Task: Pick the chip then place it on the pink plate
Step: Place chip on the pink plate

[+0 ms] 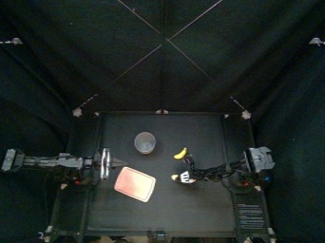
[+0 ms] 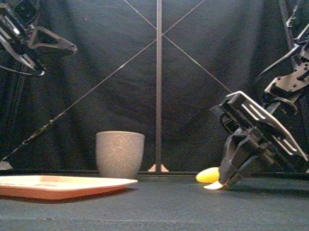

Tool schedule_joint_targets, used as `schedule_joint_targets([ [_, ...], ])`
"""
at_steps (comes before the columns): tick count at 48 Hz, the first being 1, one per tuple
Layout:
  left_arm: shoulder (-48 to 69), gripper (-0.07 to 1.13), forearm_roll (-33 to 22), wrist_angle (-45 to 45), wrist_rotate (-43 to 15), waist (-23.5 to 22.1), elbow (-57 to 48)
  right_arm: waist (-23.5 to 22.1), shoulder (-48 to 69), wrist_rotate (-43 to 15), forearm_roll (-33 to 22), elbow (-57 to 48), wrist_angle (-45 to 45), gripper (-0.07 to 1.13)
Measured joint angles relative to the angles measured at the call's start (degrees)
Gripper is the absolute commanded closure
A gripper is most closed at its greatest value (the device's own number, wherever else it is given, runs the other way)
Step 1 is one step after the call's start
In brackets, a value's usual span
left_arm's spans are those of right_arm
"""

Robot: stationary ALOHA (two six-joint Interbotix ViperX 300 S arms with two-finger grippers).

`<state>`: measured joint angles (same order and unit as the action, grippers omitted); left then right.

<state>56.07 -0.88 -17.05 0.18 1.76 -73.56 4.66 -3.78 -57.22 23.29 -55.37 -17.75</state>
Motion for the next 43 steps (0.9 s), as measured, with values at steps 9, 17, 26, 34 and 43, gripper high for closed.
schedule_joint_targets([
  [9, 0.00, 1.06, 0.00, 0.00, 0.00, 0.00, 0.00, -0.09, -0.09, 0.09, -4.83, 4.57, 0.09, 0.68],
  [17, 0.00, 1.06, 0.00, 0.00, 0.00, 0.00, 0.00, 0.09, -0.18, 0.00, -13.45, 12.74, 0.18, 0.68],
  [26, 0.00, 1.06, -0.09, 0.00, -0.09, -0.09, 0.00, 0.18, -4.92, -0.53, -22.85, 22.41, 0.18, 0.69],
  [34, 0.00, 1.06, 0.00, 0.00, -0.09, -0.09, 0.09, 0.09, -11.87, -0.26, -28.56, 30.41, 0.26, 0.68],
  [43, -0.09, 1.06, 0.00, 0.00, -0.09, 0.00, 0.00, 0.09, -18.72, -0.53, -33.57, 37.09, 0.18, 0.67],
])
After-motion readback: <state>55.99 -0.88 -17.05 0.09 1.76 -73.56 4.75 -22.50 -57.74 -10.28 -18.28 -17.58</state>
